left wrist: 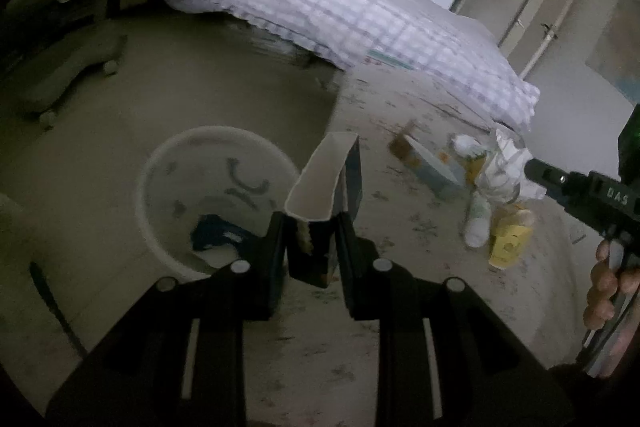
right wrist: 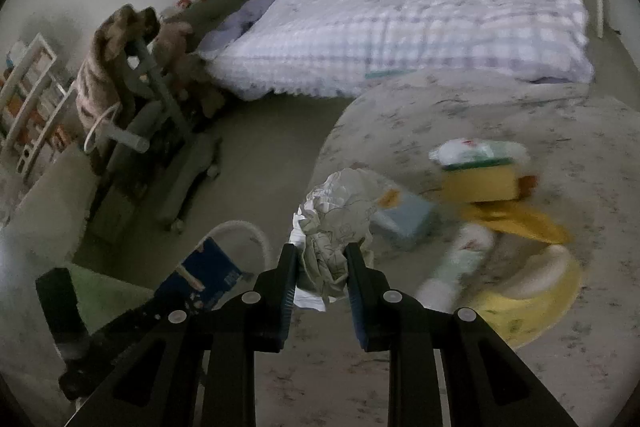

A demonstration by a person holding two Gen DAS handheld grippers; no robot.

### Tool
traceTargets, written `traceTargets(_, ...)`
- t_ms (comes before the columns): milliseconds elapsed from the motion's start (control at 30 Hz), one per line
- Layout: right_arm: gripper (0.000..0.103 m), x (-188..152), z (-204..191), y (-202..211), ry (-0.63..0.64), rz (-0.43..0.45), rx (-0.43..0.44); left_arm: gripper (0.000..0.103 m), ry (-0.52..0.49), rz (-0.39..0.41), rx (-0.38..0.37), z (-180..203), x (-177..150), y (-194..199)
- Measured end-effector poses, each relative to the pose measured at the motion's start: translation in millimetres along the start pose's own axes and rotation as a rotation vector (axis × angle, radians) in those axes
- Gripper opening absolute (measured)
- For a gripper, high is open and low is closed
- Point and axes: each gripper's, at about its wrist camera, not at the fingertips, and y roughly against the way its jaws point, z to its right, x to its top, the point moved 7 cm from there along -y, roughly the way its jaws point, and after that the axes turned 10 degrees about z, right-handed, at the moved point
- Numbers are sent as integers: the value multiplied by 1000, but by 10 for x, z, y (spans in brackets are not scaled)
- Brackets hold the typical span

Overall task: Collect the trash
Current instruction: 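Move both tools over the wastebasket and open them to drop tissue and cardboard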

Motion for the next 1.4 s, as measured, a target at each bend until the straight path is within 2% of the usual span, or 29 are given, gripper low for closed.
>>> traceTargets(300,25,-205,-458,-411,26,-47,47,27,71,9,61,-531,-9,90)
traceTargets(500,25,-360,-698,-646,48,-74,76,29,97,30,78,-706,29,53)
traceTargets(533,25,-376,-733,-673,52,-75,80,32,94,30,91,-729,40,44)
traceTargets(567,25,-399,-771,-715,59,-77,84,49,100,10,97,-744,29,12)
traceTargets(600,25,-421,-811,-741,63,-78,86,72,114,2,115,-771,20,-1)
traceTargets(633,25,-437,-840,-772,65,-81,89,80,125,4,141,-796,18,7)
traceTargets(967,25,-570,-1005,-1019,90,-111,113,97,109,-37,269,-1006,-76,69)
traceTargets(1133,25,-656,-1023,-1186,66,-148,130,99,113,-52,284,-1076,-100,130)
traceTargets(1233,29,-672,-1033,-1277,49,-158,158,100,98,-57,288,-1066,-95,150)
traceTargets(1267,33,-672,-1040,-1297,47,-162,171,100,91,-61,290,-1066,-95,152)
traceTargets(1333,48,-680,-1038,-1320,45,-173,175,100,90,-69,294,-1071,-107,144)
traceTargets(1367,63,-673,-1034,-1319,46,-168,170,100,93,-75,292,-1083,-117,147)
traceTargets(1400,67,-658,-1035,-1305,51,-159,168,100,96,-79,288,-1088,-125,151)
